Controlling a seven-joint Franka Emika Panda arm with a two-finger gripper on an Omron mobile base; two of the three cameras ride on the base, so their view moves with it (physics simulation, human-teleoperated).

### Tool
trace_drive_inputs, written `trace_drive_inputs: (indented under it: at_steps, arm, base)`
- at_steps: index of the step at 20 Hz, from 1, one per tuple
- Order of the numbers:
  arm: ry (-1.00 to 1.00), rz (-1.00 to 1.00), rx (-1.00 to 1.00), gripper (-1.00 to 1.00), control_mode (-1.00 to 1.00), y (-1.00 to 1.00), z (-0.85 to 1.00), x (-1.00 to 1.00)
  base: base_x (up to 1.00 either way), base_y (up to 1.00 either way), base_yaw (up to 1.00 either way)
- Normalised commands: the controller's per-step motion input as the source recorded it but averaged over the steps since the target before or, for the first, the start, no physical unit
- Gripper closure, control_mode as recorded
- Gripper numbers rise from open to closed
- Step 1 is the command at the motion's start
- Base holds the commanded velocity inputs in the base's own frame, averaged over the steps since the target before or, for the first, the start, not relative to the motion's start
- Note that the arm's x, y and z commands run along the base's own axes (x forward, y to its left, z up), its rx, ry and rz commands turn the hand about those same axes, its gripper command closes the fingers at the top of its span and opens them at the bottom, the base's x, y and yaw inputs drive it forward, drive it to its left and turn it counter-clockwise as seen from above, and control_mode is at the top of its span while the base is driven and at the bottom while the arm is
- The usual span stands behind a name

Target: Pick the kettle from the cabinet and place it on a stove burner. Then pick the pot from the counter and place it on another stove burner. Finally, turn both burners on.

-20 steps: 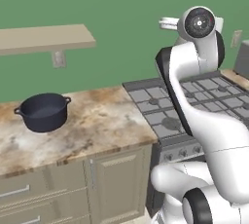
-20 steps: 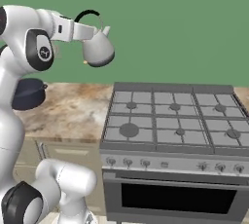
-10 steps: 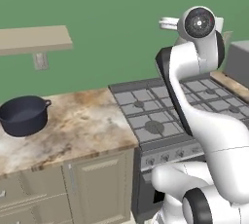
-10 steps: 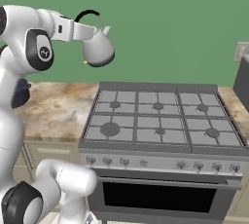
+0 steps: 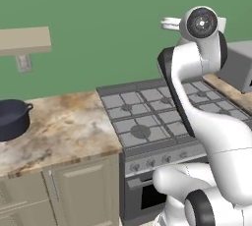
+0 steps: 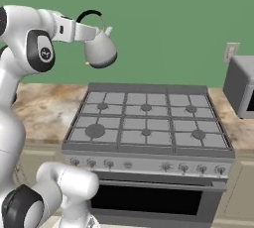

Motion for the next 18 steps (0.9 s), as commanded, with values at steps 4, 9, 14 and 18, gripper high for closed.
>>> trace_drive_inputs:
  at_steps: [4, 9, 14, 18]
  arm:
    - [0.0, 0.0, 0.0, 1.0, 1.0, 0.0, 0.0, 0.0]
    - [0.0, 0.0, 0.0, 1.0, 1.0, 0.0, 0.0, 0.0]
    - [0.0, 0.0, 0.0, 1.0, 1.0, 0.0, 0.0, 0.0]
    - [0.0, 0.0, 0.0, 1.0, 1.0, 0.0, 0.0, 0.0]
  base:
    - [0.0, -0.42, 0.0]
    - [0.01, -0.42, 0.0]
    - [0.09, -0.38, 0.0]
    - [0.15, -0.32, 0.03]
